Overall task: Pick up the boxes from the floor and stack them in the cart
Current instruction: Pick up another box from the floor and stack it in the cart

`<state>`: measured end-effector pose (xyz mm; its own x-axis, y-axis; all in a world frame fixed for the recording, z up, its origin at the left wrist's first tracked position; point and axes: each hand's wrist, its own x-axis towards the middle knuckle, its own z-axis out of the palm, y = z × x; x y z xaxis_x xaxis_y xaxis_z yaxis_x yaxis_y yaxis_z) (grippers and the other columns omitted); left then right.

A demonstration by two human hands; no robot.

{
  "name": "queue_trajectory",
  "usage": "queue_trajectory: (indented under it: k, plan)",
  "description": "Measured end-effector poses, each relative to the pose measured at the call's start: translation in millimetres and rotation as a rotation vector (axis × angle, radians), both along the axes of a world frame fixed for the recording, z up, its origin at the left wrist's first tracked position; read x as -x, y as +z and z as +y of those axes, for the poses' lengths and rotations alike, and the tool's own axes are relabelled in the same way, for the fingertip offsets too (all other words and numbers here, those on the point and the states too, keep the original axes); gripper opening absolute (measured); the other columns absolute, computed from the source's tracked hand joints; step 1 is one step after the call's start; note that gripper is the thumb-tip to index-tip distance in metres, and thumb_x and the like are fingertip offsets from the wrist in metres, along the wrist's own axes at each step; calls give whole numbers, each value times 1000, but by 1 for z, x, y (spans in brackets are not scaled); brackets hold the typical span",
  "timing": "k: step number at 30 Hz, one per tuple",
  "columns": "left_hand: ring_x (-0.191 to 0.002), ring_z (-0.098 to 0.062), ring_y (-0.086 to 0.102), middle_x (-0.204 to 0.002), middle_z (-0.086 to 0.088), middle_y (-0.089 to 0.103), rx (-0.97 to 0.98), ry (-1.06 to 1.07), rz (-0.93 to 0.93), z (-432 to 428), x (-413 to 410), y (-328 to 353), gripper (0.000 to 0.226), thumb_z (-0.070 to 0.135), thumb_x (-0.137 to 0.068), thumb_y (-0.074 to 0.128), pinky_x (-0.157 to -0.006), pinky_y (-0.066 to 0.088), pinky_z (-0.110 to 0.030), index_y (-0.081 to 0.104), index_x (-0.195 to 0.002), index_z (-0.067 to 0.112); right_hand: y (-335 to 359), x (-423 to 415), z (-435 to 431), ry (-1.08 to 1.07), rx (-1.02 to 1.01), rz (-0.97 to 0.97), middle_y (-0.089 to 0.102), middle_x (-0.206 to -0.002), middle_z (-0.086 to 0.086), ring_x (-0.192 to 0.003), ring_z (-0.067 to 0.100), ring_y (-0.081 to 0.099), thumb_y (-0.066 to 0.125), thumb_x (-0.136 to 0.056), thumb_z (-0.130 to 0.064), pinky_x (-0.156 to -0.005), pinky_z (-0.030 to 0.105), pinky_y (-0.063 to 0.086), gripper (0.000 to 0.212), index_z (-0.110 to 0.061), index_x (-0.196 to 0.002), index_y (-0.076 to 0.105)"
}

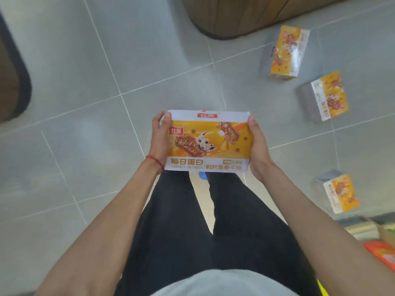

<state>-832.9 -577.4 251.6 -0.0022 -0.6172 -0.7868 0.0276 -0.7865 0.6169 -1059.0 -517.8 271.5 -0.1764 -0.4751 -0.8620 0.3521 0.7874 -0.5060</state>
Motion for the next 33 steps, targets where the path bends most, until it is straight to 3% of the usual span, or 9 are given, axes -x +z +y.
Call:
queue_trajectory:
  k: [4,7,11,13,17,21,30,33]
  plan:
    - [-114,-40,66,-131,-24,60,56,143,50,45,-21,36,79,68,-87,56,-96,51,-63,38,-142,14,39,-12,3,48,26,39,71,-124,13,-104,28,75,55,-82,-77,-92,52,60,85,-14,-137,47]
    - [-115,-43,64,-132,-25,59,38,236,82,74,-36,55,84,74,-84,57,-96,49,-67,43,-141,14,58,-26,9,176,21,19,72,-124,13,-107,31,75,62,-66,-91,-94,54,59,107,-13,-139,52]
    - [-121,-48,59,-136,-28,56,25,362,133,106,-65,80,88,73,-82,62,-100,43,-71,44,-143,12,81,-55,24,268,61,29,77,-116,9,-102,29,76,45,-97,-69,-75,39,64,70,-14,-138,56]
    - [-122,-48,58,-136,-29,56,50,433,133,121,-83,91,88,71,-82,63,-100,43,-71,44,-143,10,88,-75,33,318,82,46,77,-116,8,-102,27,76,41,-103,-60,-70,33,61,59,-14,-137,57]
    - [-118,-45,62,-132,-27,59,114,541,116,159,-125,113,87,69,-81,66,-99,46,-69,44,-141,10,104,-125,52,430,134,107,77,-115,6,-97,21,77,39,-104,-58,-72,29,56,57,-13,-135,58]
    - [-119,-43,62,-134,-25,59,182,689,105,209,-175,133,76,60,-85,64,-100,46,-68,44,-140,12,124,-183,81,550,186,139,77,-115,4,-100,22,76,41,-93,-68,-83,37,56,69,-14,-133,60]
    - [-121,-43,61,-137,-24,57,320,923,136,317,-283,182,79,61,-83,63,-100,46,-66,43,-143,14,177,-313,141,764,267,118,80,-89,-4,-75,9,76,32,-107,-50,-71,32,48,51,-13,-122,65]
    - [-119,-42,62,-136,-24,58,360,984,110,342,-314,201,74,59,-86,60,-100,46,-66,42,-143,15,190,-356,150,833,317,102,81,-92,-1,-78,12,76,34,-107,-49,-71,31,49,51,-12,-121,66]
